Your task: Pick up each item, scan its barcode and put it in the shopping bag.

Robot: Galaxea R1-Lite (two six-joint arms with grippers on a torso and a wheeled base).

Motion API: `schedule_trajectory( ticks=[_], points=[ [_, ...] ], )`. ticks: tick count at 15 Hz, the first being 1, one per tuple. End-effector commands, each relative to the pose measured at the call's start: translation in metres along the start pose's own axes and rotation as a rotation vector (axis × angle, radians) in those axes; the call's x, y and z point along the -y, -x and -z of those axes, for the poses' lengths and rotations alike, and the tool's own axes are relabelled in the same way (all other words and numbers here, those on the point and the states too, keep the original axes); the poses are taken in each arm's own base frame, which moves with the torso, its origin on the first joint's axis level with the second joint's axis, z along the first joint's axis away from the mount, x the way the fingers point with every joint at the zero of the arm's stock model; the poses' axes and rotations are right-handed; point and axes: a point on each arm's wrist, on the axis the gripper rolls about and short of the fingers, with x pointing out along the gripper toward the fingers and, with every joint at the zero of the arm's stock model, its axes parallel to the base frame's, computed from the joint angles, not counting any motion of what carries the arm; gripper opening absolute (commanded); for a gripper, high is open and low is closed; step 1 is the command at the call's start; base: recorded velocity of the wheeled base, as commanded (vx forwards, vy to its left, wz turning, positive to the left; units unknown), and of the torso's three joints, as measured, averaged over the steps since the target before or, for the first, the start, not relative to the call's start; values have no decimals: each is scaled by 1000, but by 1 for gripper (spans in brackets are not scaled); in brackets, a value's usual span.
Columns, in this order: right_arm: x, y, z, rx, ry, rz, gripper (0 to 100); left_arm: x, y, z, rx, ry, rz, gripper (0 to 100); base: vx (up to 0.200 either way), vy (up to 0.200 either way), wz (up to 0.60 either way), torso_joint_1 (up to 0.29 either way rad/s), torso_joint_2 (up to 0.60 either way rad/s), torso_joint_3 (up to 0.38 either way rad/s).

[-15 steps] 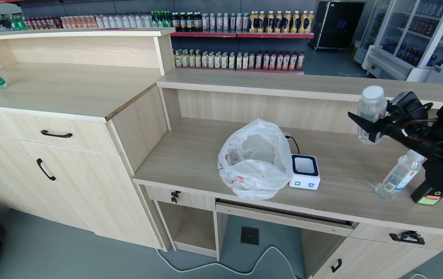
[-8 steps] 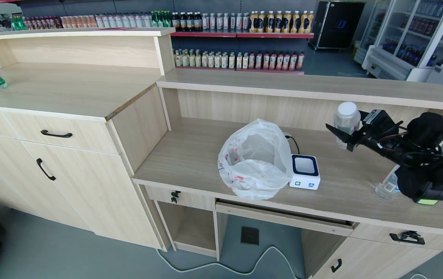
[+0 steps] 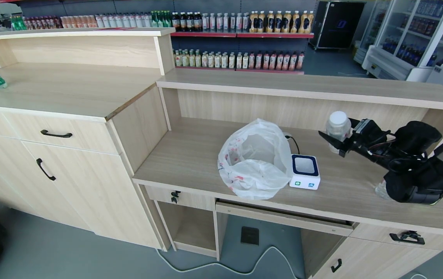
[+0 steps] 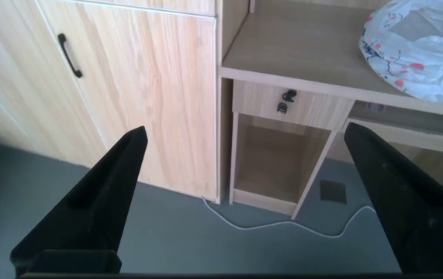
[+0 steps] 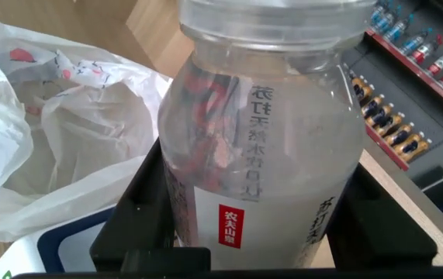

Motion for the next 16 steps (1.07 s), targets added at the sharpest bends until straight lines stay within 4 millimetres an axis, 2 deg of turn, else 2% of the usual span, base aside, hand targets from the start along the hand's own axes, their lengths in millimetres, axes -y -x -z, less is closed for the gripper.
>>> schedule_trajectory(
  ticks=[1, 16],
  points=[
    [-4, -1, 7, 2, -3, -8, 0, 0, 0, 0, 0, 0, -1, 100, 0, 0, 0, 0, 0, 0],
    [-18, -12, 10, 42, -1, -22, 0, 0, 0, 0, 0, 0, -1, 100, 0, 0, 0, 0, 0, 0]
  ],
)
